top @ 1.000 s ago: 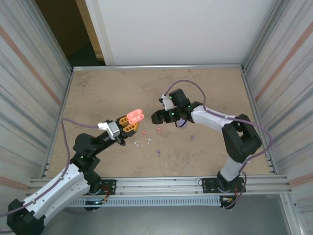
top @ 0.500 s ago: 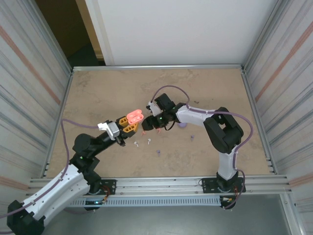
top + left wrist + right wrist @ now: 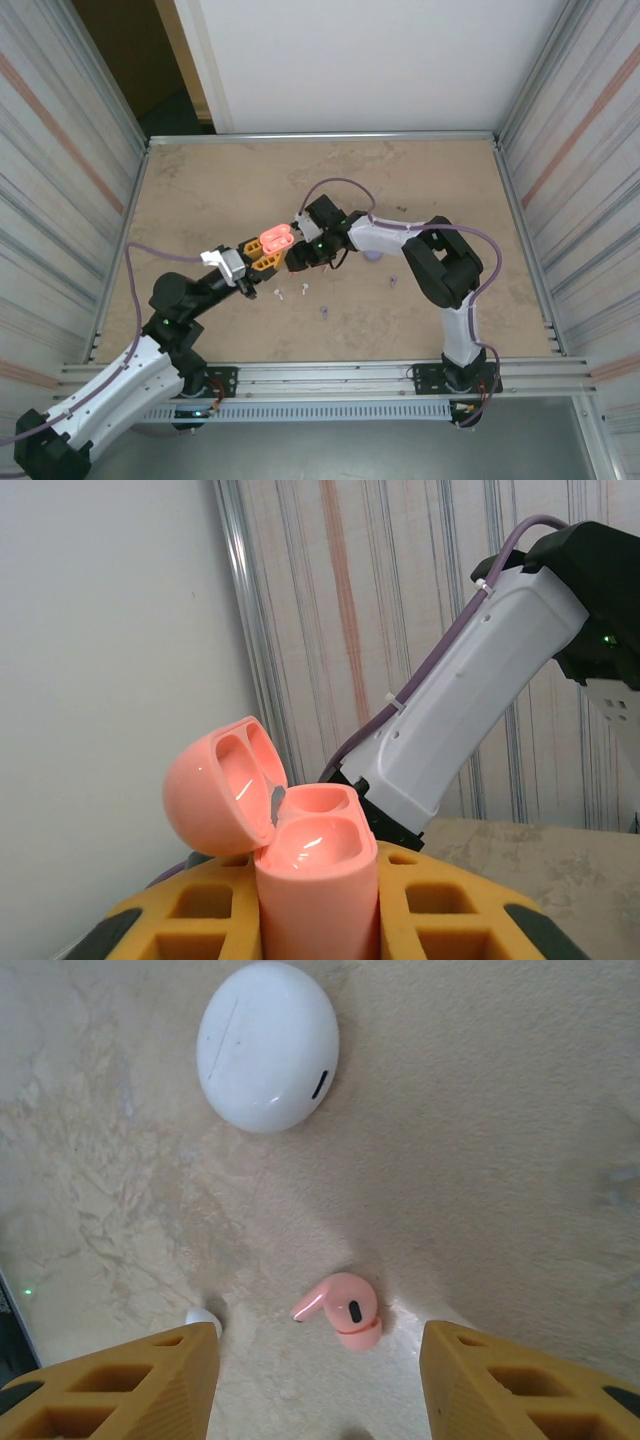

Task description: Insert the wireless bluetooth earbuds into the charging case

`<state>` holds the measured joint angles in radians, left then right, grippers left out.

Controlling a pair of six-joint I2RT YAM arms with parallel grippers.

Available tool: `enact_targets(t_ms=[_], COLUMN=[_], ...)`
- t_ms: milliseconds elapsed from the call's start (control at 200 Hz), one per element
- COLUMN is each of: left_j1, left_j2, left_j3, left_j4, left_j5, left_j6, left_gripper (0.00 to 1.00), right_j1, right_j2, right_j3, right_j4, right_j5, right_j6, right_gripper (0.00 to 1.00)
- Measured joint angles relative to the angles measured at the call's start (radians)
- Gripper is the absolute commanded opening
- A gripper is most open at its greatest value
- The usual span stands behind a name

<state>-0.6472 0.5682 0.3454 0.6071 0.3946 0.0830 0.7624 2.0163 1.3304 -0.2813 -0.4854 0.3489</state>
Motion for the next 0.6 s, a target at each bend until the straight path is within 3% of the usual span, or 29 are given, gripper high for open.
enact_targets(t_ms=[601], left_j1=[0.0], left_j2=[0.003], left_j3=[0.0], left_j4=[-0.005], left_j5=[0.0], left_j6=[0.0], left_gripper=[0.0], right_j1=[0.03], right_j2=[0.066], right_j3=[0.099], right_j4=[-0.109], right_j5=[0.075], right_j6=[-0.043], right_gripper=[0.49])
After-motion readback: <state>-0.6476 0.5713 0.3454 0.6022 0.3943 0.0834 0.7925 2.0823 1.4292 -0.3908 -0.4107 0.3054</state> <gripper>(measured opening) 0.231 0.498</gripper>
